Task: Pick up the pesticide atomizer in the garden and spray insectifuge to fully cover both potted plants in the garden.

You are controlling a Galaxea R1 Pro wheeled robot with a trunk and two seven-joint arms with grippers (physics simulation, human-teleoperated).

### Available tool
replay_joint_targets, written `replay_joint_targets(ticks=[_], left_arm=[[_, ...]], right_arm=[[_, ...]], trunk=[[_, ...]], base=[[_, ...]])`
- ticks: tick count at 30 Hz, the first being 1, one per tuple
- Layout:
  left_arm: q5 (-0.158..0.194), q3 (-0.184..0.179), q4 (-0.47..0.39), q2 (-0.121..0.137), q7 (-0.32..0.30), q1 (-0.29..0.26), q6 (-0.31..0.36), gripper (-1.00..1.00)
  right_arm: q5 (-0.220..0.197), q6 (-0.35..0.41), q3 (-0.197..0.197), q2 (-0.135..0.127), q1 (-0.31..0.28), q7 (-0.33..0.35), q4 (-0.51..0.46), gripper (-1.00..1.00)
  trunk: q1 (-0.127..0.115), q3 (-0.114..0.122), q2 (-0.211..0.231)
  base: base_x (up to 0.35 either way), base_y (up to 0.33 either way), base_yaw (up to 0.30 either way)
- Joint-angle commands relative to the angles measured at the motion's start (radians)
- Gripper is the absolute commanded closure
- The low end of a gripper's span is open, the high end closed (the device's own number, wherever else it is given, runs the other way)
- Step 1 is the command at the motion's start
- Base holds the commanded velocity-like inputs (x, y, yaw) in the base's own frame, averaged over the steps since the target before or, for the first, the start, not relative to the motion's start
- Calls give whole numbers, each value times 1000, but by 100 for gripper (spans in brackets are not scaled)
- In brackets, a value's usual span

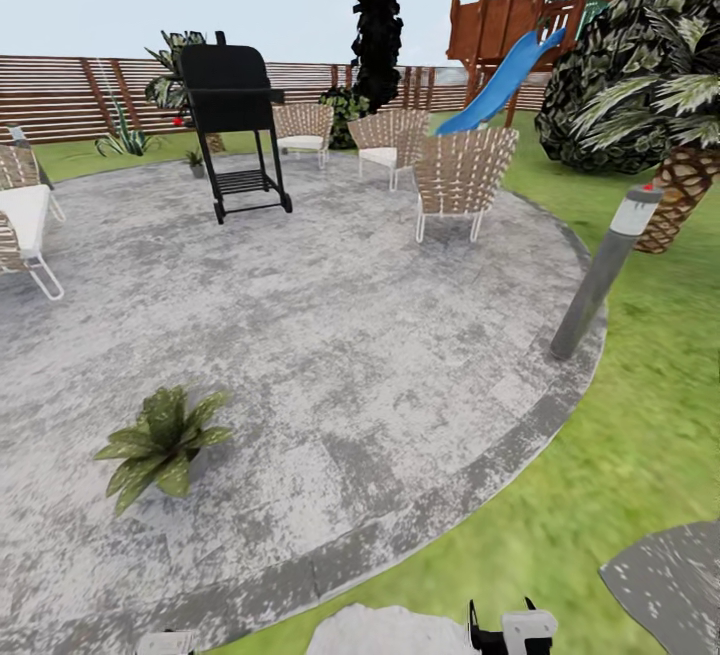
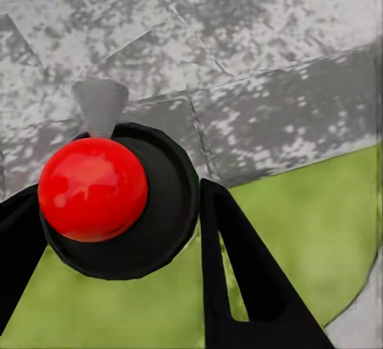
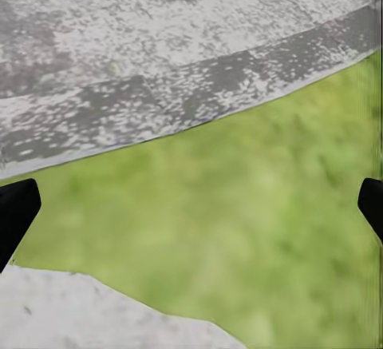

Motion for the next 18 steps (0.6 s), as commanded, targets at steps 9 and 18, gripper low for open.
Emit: replay_joint_targets(ticks=[9,18], left_arm=[[4,6,1,0,-10,-1,-2,100],[5,6,1,1,-10,-1,-2,100]], right_arm=[[11,-1,-4,2,-1,-7,3,-100],[11,-1,-4,3,-1,-8,3,-100]], trunk=[[0,-1,0],[0,-1,0]], base=[[178,-285,0],[201,-272,14]])
